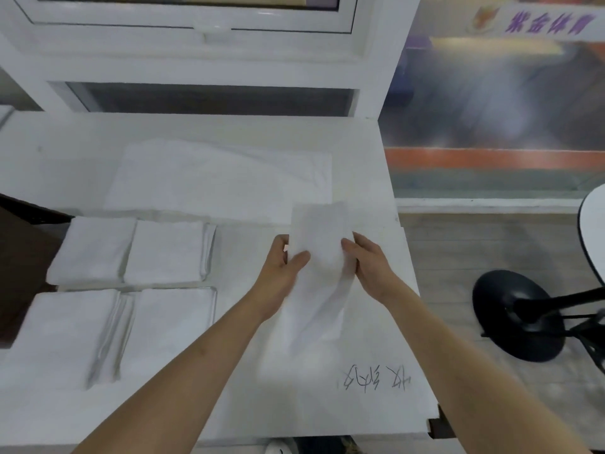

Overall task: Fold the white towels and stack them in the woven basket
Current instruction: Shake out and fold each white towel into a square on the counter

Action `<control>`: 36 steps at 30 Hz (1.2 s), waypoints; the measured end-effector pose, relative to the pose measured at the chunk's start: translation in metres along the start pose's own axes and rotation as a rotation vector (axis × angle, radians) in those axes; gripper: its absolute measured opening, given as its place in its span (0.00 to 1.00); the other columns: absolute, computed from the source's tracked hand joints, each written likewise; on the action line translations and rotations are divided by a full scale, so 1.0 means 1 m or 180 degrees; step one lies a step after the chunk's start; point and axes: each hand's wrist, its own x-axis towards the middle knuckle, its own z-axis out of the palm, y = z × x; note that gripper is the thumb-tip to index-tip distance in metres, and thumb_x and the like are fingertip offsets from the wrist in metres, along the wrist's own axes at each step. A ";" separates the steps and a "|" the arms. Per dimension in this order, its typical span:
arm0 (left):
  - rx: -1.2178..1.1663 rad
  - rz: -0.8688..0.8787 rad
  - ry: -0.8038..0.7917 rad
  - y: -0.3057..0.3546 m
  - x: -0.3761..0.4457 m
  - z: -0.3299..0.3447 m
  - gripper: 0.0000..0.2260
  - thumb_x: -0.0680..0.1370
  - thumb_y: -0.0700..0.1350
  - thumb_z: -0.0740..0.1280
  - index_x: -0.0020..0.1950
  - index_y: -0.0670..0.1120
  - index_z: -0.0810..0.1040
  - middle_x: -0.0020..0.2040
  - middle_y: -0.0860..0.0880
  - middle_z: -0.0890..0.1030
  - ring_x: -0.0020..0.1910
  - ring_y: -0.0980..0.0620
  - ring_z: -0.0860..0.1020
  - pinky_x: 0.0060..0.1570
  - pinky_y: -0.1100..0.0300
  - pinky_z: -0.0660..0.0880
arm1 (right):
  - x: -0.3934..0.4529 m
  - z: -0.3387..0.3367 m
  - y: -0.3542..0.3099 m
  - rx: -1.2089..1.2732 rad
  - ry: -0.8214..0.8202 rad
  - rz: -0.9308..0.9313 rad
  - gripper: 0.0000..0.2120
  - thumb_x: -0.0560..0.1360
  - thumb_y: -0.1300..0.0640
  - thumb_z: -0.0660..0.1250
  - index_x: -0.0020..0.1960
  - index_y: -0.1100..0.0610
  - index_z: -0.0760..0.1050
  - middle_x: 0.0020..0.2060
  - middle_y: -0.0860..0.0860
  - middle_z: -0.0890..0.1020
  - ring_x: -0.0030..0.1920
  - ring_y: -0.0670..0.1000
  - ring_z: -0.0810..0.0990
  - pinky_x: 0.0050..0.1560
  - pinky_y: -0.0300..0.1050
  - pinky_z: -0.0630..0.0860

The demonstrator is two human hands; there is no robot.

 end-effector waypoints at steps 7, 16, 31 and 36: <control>0.0963 0.0818 0.0113 0.044 -0.012 -0.031 0.07 0.81 0.47 0.70 0.59 0.50 0.78 0.53 0.53 0.85 0.54 0.51 0.84 0.55 0.52 0.81 | -0.040 0.014 -0.054 -0.0447 0.0205 -0.0826 0.14 0.79 0.62 0.72 0.64 0.56 0.81 0.58 0.53 0.86 0.61 0.54 0.84 0.64 0.49 0.79; 0.2712 0.0870 -0.0319 -0.056 -0.074 -0.070 0.12 0.80 0.48 0.71 0.49 0.64 0.73 0.45 0.74 0.79 0.43 0.74 0.78 0.41 0.75 0.69 | -0.108 -0.005 0.032 -0.2113 -0.0023 -0.0409 0.10 0.77 0.53 0.75 0.58 0.47 0.83 0.51 0.37 0.87 0.55 0.39 0.84 0.58 0.38 0.77; 0.2138 -0.0456 0.0302 -0.112 -0.039 -0.062 0.17 0.80 0.47 0.70 0.36 0.51 0.67 0.30 0.57 0.73 0.30 0.60 0.69 0.31 0.67 0.64 | -0.076 -0.004 0.097 -0.2509 0.0417 0.0152 0.13 0.81 0.44 0.66 0.43 0.51 0.72 0.36 0.45 0.80 0.34 0.48 0.77 0.37 0.47 0.73; 0.2241 -0.0889 0.0651 -0.121 0.004 -0.055 0.08 0.81 0.49 0.68 0.54 0.46 0.75 0.45 0.50 0.78 0.43 0.52 0.77 0.39 0.62 0.72 | -0.028 0.000 0.110 -0.3013 0.0642 0.0318 0.13 0.82 0.42 0.64 0.45 0.51 0.71 0.38 0.48 0.81 0.38 0.54 0.80 0.40 0.55 0.78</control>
